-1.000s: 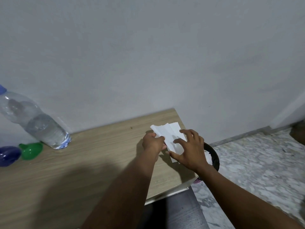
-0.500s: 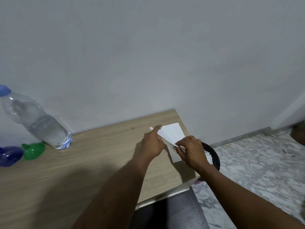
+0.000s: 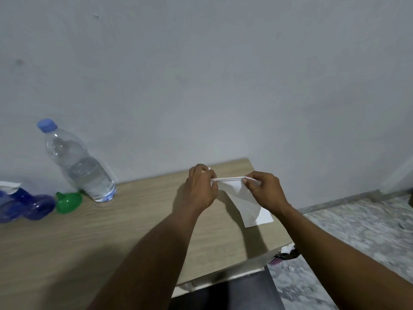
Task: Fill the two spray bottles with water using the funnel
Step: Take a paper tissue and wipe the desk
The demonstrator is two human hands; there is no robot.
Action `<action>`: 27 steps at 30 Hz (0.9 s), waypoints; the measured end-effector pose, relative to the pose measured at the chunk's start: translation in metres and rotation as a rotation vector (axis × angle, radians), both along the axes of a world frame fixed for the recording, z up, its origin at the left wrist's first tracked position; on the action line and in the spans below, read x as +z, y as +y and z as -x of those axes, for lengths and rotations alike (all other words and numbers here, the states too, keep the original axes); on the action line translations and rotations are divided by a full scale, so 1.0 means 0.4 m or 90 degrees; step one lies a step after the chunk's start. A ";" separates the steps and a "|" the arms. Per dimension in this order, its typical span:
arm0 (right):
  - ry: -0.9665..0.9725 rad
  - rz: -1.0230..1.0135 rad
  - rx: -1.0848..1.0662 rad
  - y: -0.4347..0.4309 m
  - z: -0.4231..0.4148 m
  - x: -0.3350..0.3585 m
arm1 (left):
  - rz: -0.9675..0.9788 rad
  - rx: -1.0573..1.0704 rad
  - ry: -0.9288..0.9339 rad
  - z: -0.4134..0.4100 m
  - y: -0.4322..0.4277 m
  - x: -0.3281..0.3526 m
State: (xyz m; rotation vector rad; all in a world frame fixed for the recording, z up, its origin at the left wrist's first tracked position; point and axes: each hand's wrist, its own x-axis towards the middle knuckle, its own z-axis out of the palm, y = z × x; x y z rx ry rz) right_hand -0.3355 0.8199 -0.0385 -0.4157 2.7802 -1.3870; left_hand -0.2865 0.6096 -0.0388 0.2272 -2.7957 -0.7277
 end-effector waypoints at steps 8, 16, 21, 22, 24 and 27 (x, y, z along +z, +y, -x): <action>-0.030 0.034 -0.066 0.030 -0.002 0.006 | -0.073 -0.002 0.002 0.011 0.018 0.011; -0.001 0.088 -0.155 0.060 -0.007 0.004 | -0.128 -0.036 0.042 0.039 0.064 0.023; -0.001 0.149 -0.183 0.064 0.007 0.048 | -0.155 -0.012 0.015 0.055 0.052 0.053; -0.004 0.160 -0.183 0.062 0.011 0.056 | -0.175 -0.001 0.013 0.056 0.049 0.061; -0.017 0.184 -0.182 0.057 0.018 0.070 | -0.222 0.021 0.014 0.059 0.043 0.076; -0.049 0.199 -0.159 0.049 0.027 0.077 | -0.260 0.033 0.005 0.059 0.033 0.087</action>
